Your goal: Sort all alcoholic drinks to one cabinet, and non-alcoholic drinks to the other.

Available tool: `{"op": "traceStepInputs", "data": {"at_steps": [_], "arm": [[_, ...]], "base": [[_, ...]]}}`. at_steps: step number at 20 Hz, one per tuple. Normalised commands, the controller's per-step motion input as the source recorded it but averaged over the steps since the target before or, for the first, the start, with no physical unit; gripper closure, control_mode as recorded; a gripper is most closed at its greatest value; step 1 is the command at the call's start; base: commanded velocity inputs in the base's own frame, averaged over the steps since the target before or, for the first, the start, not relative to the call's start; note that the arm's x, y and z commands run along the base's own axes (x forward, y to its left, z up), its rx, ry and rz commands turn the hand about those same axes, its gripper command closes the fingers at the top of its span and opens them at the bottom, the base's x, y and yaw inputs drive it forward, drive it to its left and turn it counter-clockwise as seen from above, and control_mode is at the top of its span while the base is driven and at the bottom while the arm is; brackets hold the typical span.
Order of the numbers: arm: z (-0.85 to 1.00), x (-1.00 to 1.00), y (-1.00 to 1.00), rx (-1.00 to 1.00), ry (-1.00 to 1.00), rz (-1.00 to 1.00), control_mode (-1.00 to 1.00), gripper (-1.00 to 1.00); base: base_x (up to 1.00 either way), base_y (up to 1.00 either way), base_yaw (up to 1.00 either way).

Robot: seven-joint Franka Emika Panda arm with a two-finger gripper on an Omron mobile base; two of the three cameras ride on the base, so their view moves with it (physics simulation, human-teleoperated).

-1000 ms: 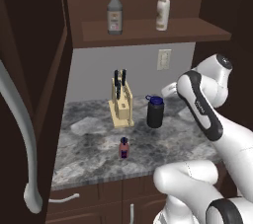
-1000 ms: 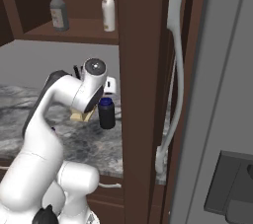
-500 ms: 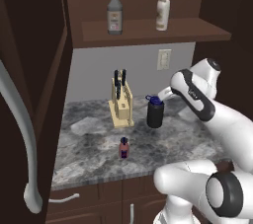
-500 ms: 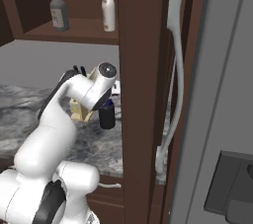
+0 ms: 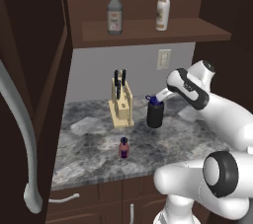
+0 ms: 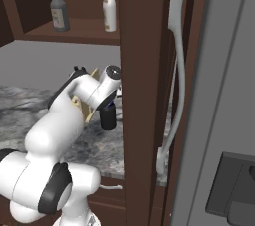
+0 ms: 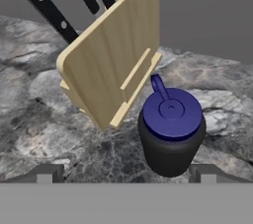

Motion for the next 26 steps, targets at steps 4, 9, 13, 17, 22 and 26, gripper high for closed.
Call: {"op": "traceStepInputs", "data": {"at_steps": [4, 9, 13, 17, 22, 26], "arm": [[-0.21, 0.20, 0.00, 0.00, 0.00, 0.00, -1.00, -1.00], [-0.21, 0.18, 0.00, 0.00, -0.01, 0.00, -1.00, -1.00], [-0.15, 0.14, 0.00, 0.00, -0.04, 0.00, -1.00, -1.00], [-0.11, 0.12, 0.00, 0.00, -0.05, 0.00, -1.00, -1.00], [-0.14, 0.06, 0.00, 0.00, -0.03, 0.00, -1.00, -1.00], [-0.15, 0.03, 0.00, 0.00, -0.01, 0.00, -1.00, -1.00]], "base": [[0.00, 0.00, 0.00], [0.00, 0.00, 0.00], [0.00, 0.00, 0.00], [0.00, 0.00, 0.00], [0.00, 0.00, 0.00], [0.00, 0.00, 0.00]]}}
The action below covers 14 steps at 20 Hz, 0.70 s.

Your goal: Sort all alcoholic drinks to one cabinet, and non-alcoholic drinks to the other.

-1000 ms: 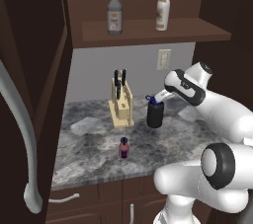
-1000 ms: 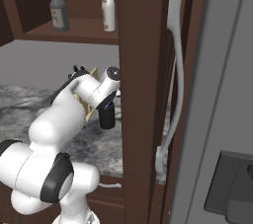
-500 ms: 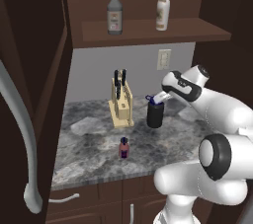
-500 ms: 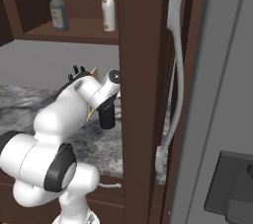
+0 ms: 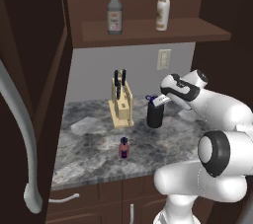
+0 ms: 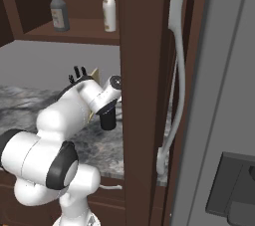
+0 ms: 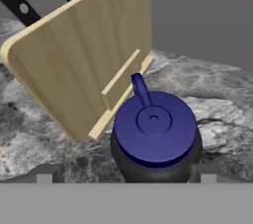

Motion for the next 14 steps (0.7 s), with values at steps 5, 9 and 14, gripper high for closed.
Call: {"op": "traceStepInputs", "data": {"at_steps": [5, 9, 14], "arm": [[-0.08, 0.09, 0.00, 0.00, -0.01, 0.00, -1.00, -1.00], [-0.06, 0.17, 0.00, 0.00, 0.00, 0.00, -1.00, -1.00], [-0.06, 0.16, 0.00, 0.00, 0.00, 0.00, -1.00, -1.00]], "base": [[0.00, 0.00, 0.00], [0.00, 0.00, 0.00], [0.00, 0.00, 0.00]]}}
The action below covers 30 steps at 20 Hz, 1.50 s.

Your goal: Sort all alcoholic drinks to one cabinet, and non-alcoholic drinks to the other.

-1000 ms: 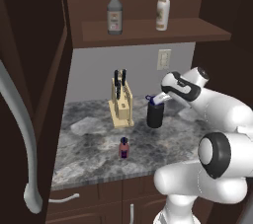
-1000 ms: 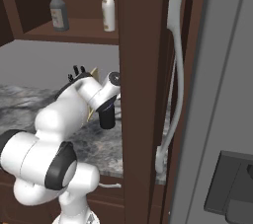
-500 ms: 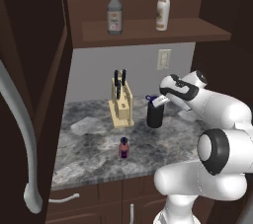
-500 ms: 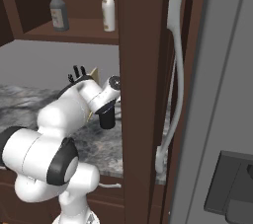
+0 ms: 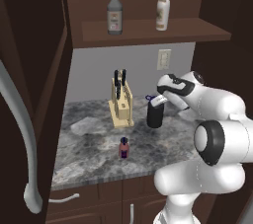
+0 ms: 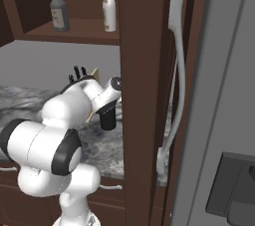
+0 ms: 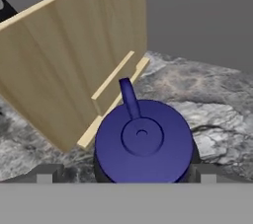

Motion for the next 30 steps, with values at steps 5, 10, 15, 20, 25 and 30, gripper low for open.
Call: {"op": "traceStepInputs", "data": {"at_steps": [5, 10, 15, 20, 25, 30], "arm": [[-0.14, 0.10, 0.00, 0.00, 0.00, 0.00, -1.00, -1.00], [-0.16, 0.14, 0.00, 0.00, 0.00, 0.00, -1.00, -1.00], [-0.11, 0.16, 0.00, 0.00, 0.00, 0.00, -1.00, -1.00], [-0.19, 0.02, 0.00, 0.00, 0.00, 0.00, -1.00, 1.00], [-0.01, -0.31, 0.00, 0.00, -0.08, 0.00, -1.00, 1.00], [0.20, -0.56, 0.05, 0.02, -0.11, -0.01, -1.00, 1.00]], "base": [[0.00, 0.00, 0.00], [0.00, 0.00, 0.00], [0.00, 0.00, 0.00], [0.00, 0.00, 0.00], [0.00, 0.00, 0.00], [0.00, 0.00, 0.00]]}}
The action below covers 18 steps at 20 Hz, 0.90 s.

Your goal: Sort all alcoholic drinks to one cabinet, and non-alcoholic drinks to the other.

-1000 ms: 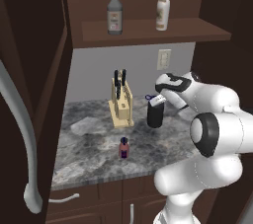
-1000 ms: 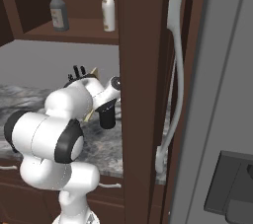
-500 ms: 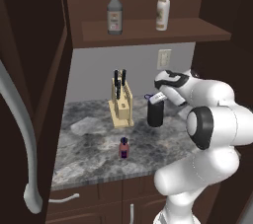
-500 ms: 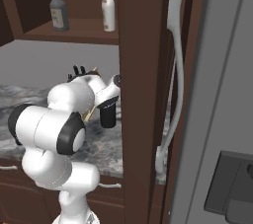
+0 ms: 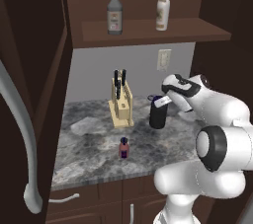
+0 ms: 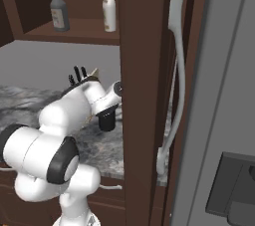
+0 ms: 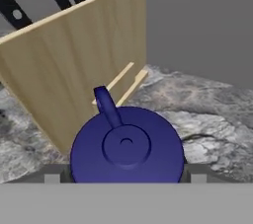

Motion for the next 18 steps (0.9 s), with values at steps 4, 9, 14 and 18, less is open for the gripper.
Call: {"op": "traceStepInputs", "data": {"at_steps": [4, 9, 14, 18], "arm": [[0.64, -0.57, 0.11, 0.02, -0.08, -0.03, -1.00, 1.00], [0.94, -0.63, 0.04, 0.00, 0.00, -0.09, -1.00, 1.00], [0.92, -0.68, 0.00, 0.00, 0.08, -0.12, -1.00, 1.00], [0.71, -0.78, 0.00, 0.00, 0.10, -0.11, -1.00, 1.00]], "base": [[0.00, 0.00, 0.00], [0.00, 0.00, 0.00], [0.00, 0.00, 0.00], [0.00, 0.00, 0.00]]}}
